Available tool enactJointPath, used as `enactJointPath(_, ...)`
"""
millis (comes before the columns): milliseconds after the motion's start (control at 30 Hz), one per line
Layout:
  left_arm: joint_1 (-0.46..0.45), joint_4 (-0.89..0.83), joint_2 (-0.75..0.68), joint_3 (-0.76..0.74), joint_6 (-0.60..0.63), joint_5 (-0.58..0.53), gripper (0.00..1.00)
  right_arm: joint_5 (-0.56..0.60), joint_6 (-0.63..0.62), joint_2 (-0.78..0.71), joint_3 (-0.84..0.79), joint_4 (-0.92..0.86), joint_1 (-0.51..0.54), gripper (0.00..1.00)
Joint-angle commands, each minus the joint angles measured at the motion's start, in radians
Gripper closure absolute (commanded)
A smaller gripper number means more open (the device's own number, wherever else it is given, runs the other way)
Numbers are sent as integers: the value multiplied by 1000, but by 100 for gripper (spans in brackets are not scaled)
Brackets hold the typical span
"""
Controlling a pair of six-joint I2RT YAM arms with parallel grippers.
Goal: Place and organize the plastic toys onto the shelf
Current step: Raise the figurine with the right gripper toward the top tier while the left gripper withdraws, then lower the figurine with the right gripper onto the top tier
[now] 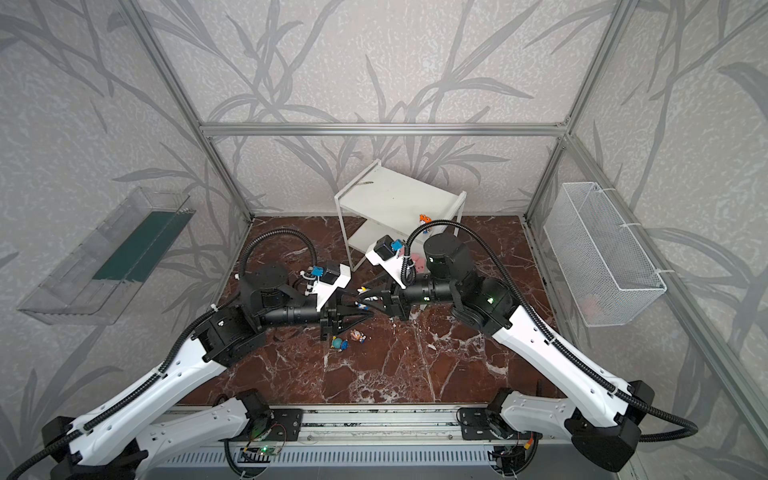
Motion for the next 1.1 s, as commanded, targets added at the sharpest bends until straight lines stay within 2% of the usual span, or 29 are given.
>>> enactJointPath(0,-3,24,-45,-18,6,-28,37,59,-36,22,48,8,-26,72)
enactJointPath(67,-3,20,-68,-32,3,-57,28,74,-82,46,94,-27,-60,72)
enactJointPath(167,-3,0,-101,-44,3,-87,25,78,-138,89,157,-50,-121,72)
enactJointPath(467,-6,-10,-117,-53,13,-109,24,238,-322,247,335,-81,-204,71)
enactJointPath(667,-6,-9,-111,-56,16,-113,24,263,-347,313,381,-45,-253,71)
enactJointPath(1067,-7,4,-111,-65,20,-118,23,210,-370,370,449,-29,-321,71)
